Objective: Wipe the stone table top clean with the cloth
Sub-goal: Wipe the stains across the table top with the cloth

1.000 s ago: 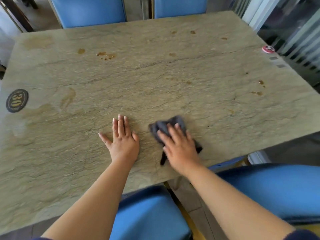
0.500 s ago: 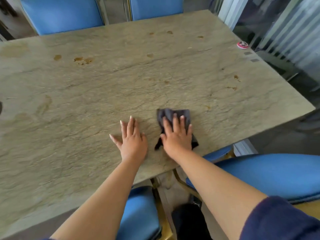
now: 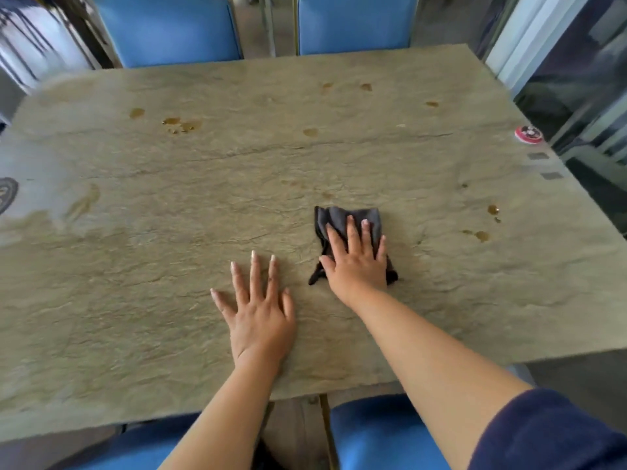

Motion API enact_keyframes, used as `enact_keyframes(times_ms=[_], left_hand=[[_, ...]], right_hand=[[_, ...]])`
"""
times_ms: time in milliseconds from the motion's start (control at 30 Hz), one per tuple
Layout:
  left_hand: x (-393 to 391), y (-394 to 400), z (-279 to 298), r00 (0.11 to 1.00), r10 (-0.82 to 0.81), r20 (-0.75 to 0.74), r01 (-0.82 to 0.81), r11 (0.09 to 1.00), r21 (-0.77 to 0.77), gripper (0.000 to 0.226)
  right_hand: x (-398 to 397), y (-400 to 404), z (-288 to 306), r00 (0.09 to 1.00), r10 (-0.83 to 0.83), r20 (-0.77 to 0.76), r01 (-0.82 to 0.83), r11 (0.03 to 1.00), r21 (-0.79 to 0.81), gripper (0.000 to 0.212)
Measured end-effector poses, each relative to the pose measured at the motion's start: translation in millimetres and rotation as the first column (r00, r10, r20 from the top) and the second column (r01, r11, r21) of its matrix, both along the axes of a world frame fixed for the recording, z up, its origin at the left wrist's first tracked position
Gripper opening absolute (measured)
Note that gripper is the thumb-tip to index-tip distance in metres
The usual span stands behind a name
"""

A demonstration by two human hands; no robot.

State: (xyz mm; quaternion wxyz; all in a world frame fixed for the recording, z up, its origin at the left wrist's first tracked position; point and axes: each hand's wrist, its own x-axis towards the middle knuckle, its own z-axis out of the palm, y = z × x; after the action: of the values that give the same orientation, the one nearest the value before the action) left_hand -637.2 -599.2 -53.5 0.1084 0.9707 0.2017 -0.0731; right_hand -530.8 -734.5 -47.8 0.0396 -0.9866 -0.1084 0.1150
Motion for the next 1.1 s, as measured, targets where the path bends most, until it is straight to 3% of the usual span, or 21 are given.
enact_keyframes(times_ms=[100, 233, 267, 300, 400, 467, 533, 600, 700, 800, 867, 933, 1000, 1033, 1100], left_hand=[[-1, -1, -2, 1.000, -0.002, 0.001, 0.002, 1.000, 0.022, 0.061], [0, 1, -4, 1.000, 0.001, 0.028, -0.002, 1.000, 0.024, 0.063], [0, 1, -4, 0.999, 0.003, 0.035, -0.004, 1.000, 0.025, 0.063], [0, 1, -5, 0.999, 0.007, 0.039, -0.008, 1.000, 0.025, 0.062], [0, 1, -5, 0.999, 0.009, 0.041, -0.010, 1.000, 0.019, 0.061], [0, 1, -4, 0.999, 0.005, 0.039, -0.005, 1.000, 0.014, 0.060], [0, 1, -4, 0.999, 0.000, 0.046, -0.001, 1.000, 0.010, 0.060], [0, 2, -4, 0.999, -0.012, 0.043, 0.011, 1.000, 0.010, 0.060], [-1, 3, -4, 0.999, -0.021, 0.032, 0.021, 1.000, 0.007, 0.058], [1, -1, -2, 0.999, 0.041, 0.009, -0.041, 0.999, -0.011, 0.058], [4, -15, 2, 0.995, 0.096, -0.003, -0.096, 0.994, -0.051, 0.058], [7, -41, 7, 0.999, 0.041, 0.012, -0.040, 0.996, -0.081, 0.059], [8, -72, 8, 0.999, -0.044, 0.023, 0.046, 0.994, -0.095, 0.058], [8, -84, 7, 0.998, -0.044, 0.033, 0.047, 0.994, -0.100, 0.058], [9, -100, 6, 0.998, 0.012, 0.055, -0.006, 0.994, -0.107, 0.058]], right_hand=[[-12, 4, -1, 0.960, 0.280, -0.001, -0.280, 0.959, 0.030, 0.060], [-11, -58, -2, 0.677, 0.733, 0.067, -0.736, 0.673, 0.073, 0.057], [-1, -74, -3, 0.667, 0.743, 0.064, -0.745, 0.664, 0.054, 0.055], [10, -85, -5, 0.716, 0.694, 0.074, -0.698, 0.715, 0.034, 0.055], [28, -78, -8, 0.941, 0.310, 0.133, -0.316, 0.948, 0.026, 0.057], [24, -54, -8, 0.988, 0.122, 0.098, -0.124, 0.992, 0.012, 0.057], [6, -37, -4, 0.987, 0.147, 0.060, -0.147, 0.989, -0.001, 0.059], [-21, -40, -2, 0.948, 0.319, 0.026, -0.319, 0.948, 0.010, 0.059], [-64, -83, -3, 0.781, 0.623, 0.047, -0.624, 0.781, 0.023, 0.059], [-67, -143, 1, 0.664, 0.746, 0.048, -0.746, 0.665, -0.007, 0.056], [-48, -163, 3, 0.738, 0.674, 0.034, -0.673, 0.739, -0.033, 0.057], [-27, -158, 3, 0.886, 0.463, 0.036, -0.462, 0.886, -0.034, 0.059], [-14, -139, 2, 0.971, 0.241, 0.013, -0.240, 0.970, -0.025, 0.059], [-15, -131, 2, 0.981, 0.196, -0.002, -0.196, 0.980, -0.019, 0.060], [-30, -132, 2, 0.948, 0.319, -0.011, -0.319, 0.948, -0.005, 0.062]])
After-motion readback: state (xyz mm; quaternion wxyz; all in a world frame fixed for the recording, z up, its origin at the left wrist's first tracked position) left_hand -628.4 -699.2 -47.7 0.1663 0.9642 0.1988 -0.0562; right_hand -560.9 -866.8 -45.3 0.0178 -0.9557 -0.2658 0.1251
